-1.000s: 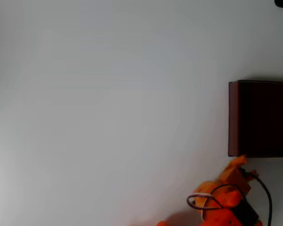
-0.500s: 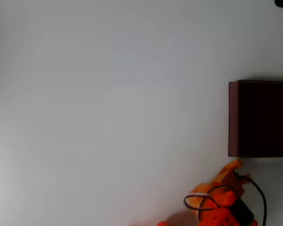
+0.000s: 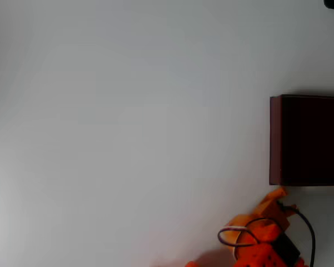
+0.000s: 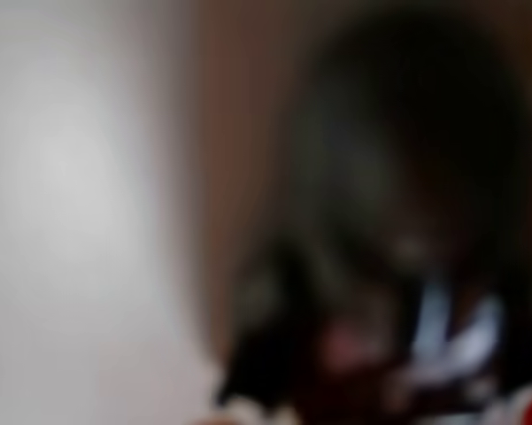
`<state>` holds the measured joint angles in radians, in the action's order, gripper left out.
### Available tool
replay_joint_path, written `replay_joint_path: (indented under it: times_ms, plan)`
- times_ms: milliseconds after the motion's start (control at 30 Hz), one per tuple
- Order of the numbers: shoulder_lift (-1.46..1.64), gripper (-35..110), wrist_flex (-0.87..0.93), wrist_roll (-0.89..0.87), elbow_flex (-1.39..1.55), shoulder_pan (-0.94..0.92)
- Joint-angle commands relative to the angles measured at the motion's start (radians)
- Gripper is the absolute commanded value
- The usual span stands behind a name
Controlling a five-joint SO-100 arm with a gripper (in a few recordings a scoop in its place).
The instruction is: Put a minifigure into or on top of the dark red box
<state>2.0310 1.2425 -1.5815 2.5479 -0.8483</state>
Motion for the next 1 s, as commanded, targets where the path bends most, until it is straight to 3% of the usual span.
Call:
replay_joint_path:
  times_ms: [0,667,967]
  plan:
    - [0.000,15,0.000,0.011,-0.015,0.002]
    - [-0.091,11,-0.021,0.054,-0.075,-0.008]
    - [-0.101,1,-0.040,0.103,-0.086,-0.021]
